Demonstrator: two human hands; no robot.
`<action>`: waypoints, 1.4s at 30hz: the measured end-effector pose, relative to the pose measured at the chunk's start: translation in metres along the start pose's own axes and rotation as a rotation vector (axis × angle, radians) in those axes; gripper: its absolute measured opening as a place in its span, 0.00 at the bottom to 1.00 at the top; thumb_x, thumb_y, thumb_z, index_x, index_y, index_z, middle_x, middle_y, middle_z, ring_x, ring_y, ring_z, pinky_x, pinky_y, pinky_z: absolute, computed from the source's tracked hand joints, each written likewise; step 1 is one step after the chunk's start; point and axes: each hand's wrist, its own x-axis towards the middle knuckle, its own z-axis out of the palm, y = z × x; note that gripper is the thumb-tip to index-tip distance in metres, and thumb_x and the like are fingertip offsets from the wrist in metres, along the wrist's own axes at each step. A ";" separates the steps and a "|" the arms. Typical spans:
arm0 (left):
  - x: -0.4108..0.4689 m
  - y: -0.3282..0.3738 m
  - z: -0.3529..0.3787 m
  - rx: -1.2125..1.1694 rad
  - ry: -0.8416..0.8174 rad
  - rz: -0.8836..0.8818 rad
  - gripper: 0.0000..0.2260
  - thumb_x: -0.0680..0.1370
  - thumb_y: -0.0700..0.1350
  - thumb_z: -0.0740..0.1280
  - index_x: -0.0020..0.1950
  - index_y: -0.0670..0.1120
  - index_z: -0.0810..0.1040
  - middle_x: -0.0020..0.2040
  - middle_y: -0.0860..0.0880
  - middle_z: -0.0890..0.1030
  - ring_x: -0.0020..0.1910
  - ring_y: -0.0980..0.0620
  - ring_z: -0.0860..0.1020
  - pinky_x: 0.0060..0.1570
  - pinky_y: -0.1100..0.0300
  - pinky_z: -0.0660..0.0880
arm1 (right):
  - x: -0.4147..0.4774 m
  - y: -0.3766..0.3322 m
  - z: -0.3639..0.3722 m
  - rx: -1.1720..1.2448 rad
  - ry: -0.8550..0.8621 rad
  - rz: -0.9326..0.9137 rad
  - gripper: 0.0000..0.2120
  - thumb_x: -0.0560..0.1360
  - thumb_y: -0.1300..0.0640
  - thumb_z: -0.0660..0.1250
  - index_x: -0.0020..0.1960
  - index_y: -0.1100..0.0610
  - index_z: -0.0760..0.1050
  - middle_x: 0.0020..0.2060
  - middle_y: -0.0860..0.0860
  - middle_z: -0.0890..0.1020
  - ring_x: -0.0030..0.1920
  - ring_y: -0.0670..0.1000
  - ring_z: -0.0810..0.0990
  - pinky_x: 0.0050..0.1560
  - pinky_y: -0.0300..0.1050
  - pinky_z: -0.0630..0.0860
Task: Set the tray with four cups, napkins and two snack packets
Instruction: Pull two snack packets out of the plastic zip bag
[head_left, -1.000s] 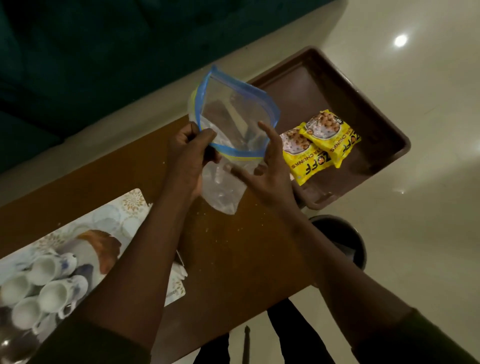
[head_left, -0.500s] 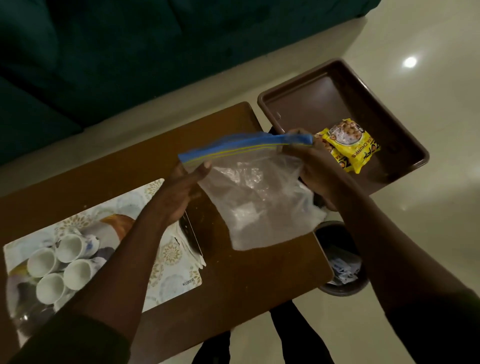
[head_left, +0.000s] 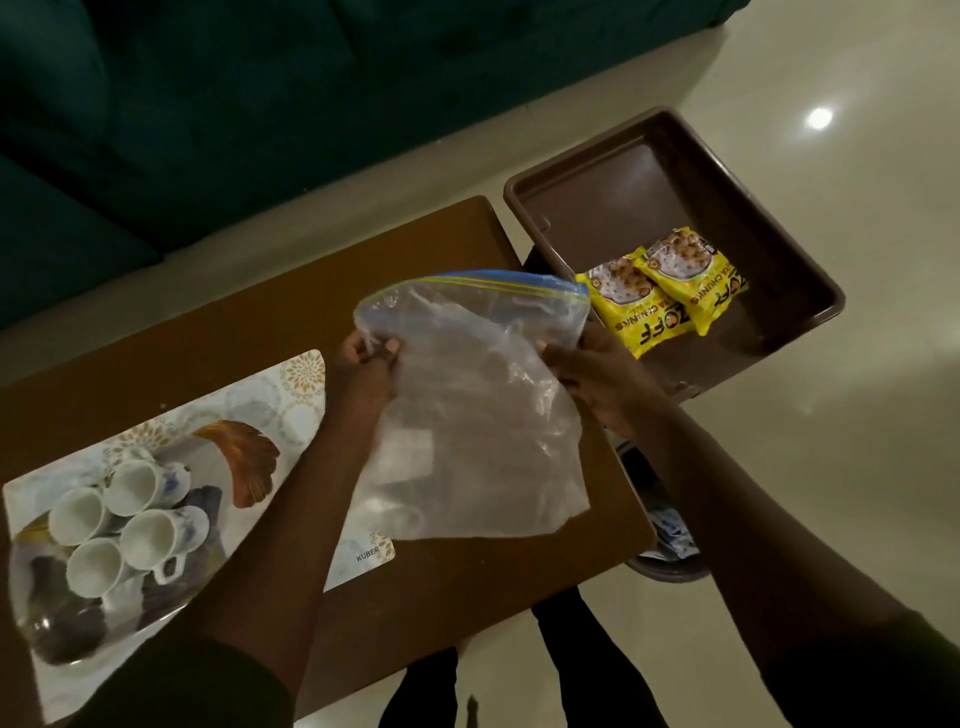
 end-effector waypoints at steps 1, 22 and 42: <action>0.004 0.000 -0.001 0.123 0.034 0.072 0.10 0.78 0.39 0.67 0.58 0.37 0.77 0.39 0.51 0.77 0.32 0.63 0.74 0.26 0.75 0.68 | -0.001 0.001 0.000 0.032 0.115 -0.014 0.11 0.77 0.66 0.64 0.58 0.69 0.73 0.46 0.69 0.78 0.43 0.60 0.76 0.48 0.59 0.71; -0.006 0.026 -0.025 -0.144 -0.678 -0.208 0.31 0.68 0.37 0.74 0.70 0.47 0.72 0.60 0.49 0.82 0.55 0.52 0.83 0.48 0.58 0.81 | -0.009 0.009 0.003 -0.242 -0.013 0.009 0.45 0.60 0.63 0.81 0.72 0.47 0.65 0.65 0.46 0.70 0.58 0.42 0.74 0.38 0.30 0.78; 0.000 0.027 -0.007 0.718 -0.143 0.404 0.07 0.76 0.43 0.68 0.40 0.45 0.73 0.34 0.53 0.73 0.33 0.54 0.72 0.29 0.60 0.64 | -0.006 -0.016 -0.007 -0.739 0.285 -0.357 0.13 0.71 0.51 0.71 0.51 0.58 0.79 0.42 0.52 0.83 0.40 0.52 0.82 0.35 0.41 0.75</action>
